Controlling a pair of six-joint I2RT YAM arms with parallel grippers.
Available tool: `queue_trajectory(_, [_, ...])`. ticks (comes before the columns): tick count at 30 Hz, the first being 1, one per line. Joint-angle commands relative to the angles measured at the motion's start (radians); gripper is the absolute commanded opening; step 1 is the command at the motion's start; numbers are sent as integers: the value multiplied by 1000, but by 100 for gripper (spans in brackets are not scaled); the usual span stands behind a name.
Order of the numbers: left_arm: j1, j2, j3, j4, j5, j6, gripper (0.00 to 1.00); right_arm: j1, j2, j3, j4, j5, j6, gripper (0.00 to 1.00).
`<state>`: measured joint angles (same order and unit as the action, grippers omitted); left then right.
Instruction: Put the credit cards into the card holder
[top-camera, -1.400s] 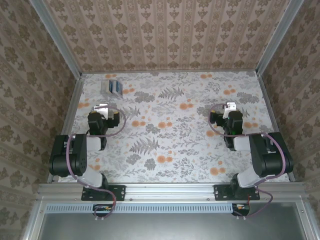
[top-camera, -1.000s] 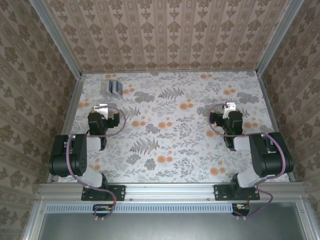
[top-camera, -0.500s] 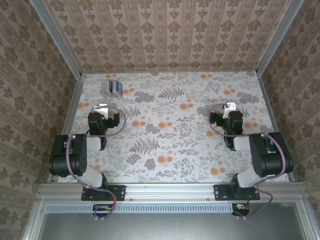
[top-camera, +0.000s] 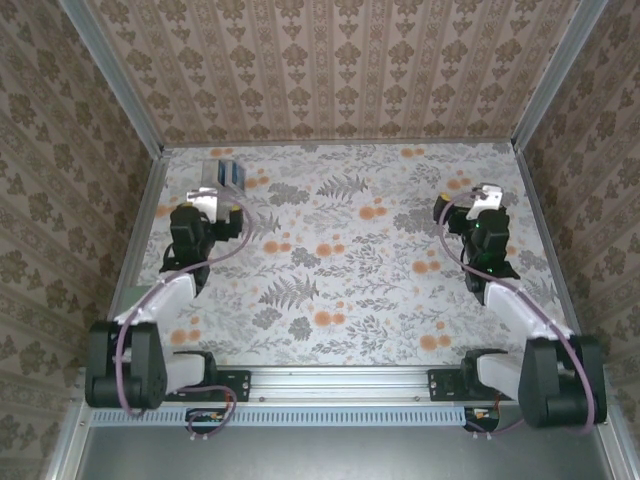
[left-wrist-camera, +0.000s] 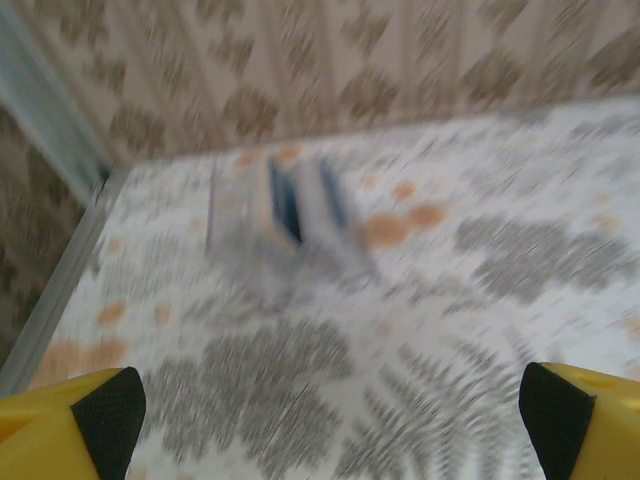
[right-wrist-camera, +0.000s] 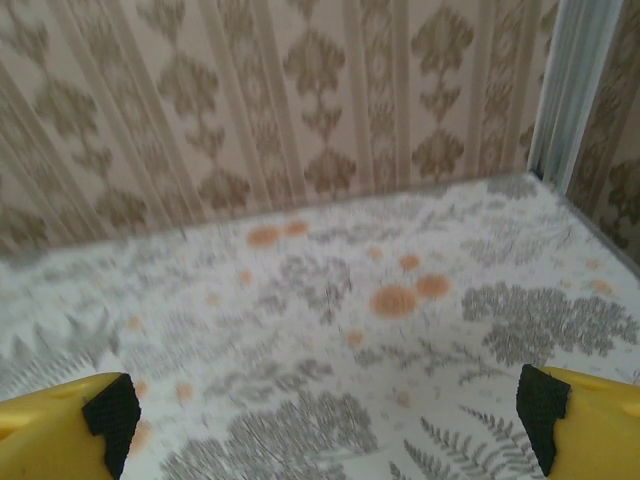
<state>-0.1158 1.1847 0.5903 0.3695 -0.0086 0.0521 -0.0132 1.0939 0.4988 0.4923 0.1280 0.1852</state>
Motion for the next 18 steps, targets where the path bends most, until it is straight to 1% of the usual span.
queue_trajectory(1, [-1,-103,65,-321,-81,-230,100,-5,-86,28,-147,85,284,100])
queue_trajectory(2, [4,-134,98,-421,-154,-391,100,-5,-99,28,-163,96,364,100])
queue_trajectory(3, [11,-158,135,-538,-224,-561,100,-5,-98,28,-151,65,387,100])
queue_trajectory(4, [28,-176,155,-620,-242,-686,100,-5,-88,35,-145,22,390,100])
queue_trajectory(5, [71,-194,164,-657,-159,-758,100,-5,-73,53,-162,-29,390,100])
queue_trajectory(6, [131,-213,156,-641,35,-760,100,-4,-54,80,-202,-54,397,100])
queue_trajectory(7, [175,-224,151,-629,143,-780,100,-2,-36,102,-241,-67,406,100])
queue_trajectory(8, [194,-238,155,-666,180,-829,100,-1,-15,119,-263,-88,407,100])
queue_trajectory(9, [203,-254,161,-731,160,-855,100,3,8,129,-265,-121,399,100])
queue_trajectory(10, [205,-268,168,-803,106,-861,100,7,26,133,-258,-150,391,100])
queue_trajectory(12, [211,-285,184,-970,-108,-874,100,27,64,143,-252,-196,375,100])
queue_trajectory(13, [222,-278,185,-1024,-194,-892,100,41,78,149,-261,-193,370,100])
queue_trajectory(14, [253,-261,189,-1091,-266,-957,100,61,94,151,-274,-165,369,100])
queue_trajectory(16, [327,-222,196,-1172,-270,-1054,100,95,123,150,-285,-108,379,100])
queue_trajectory(18, [368,-190,181,-1215,-266,-1156,100,112,157,164,-291,-115,380,100])
